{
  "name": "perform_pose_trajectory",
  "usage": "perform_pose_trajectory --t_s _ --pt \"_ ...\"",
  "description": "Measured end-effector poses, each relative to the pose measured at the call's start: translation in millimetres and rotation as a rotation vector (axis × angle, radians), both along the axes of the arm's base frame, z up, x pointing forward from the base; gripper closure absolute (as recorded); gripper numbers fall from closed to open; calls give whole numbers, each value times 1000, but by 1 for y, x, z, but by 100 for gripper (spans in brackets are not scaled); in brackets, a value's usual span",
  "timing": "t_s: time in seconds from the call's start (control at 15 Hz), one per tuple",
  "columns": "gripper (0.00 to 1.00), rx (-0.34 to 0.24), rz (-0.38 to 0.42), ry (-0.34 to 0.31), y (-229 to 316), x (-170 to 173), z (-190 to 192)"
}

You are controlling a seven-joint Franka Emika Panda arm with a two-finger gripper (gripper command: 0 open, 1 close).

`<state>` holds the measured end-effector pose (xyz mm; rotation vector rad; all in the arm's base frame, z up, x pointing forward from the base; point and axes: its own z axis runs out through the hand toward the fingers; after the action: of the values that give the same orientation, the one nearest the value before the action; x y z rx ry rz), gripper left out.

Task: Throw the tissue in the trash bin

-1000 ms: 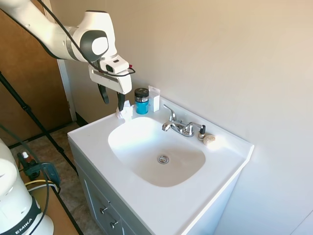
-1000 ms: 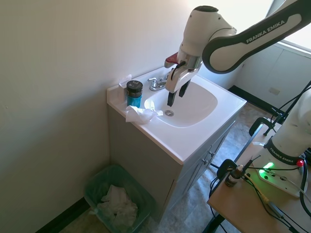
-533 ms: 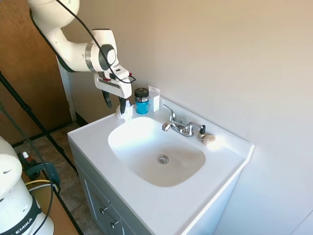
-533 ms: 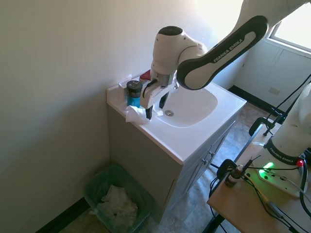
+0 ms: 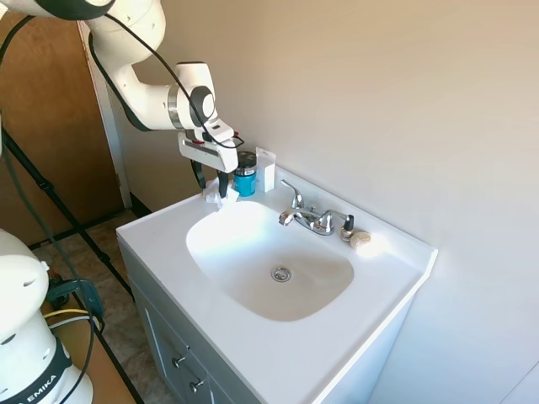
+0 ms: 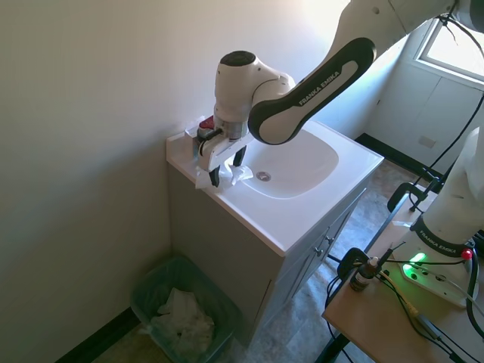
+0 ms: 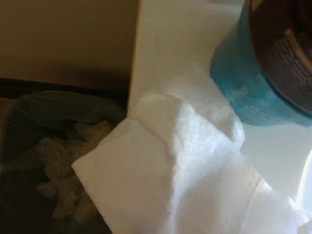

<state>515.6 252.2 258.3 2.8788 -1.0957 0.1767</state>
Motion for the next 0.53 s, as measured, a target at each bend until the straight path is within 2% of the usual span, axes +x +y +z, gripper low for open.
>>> perform_pose_trajectory --t_s 0.53 --pt "100 -37 -9 63 3 -3 -15"
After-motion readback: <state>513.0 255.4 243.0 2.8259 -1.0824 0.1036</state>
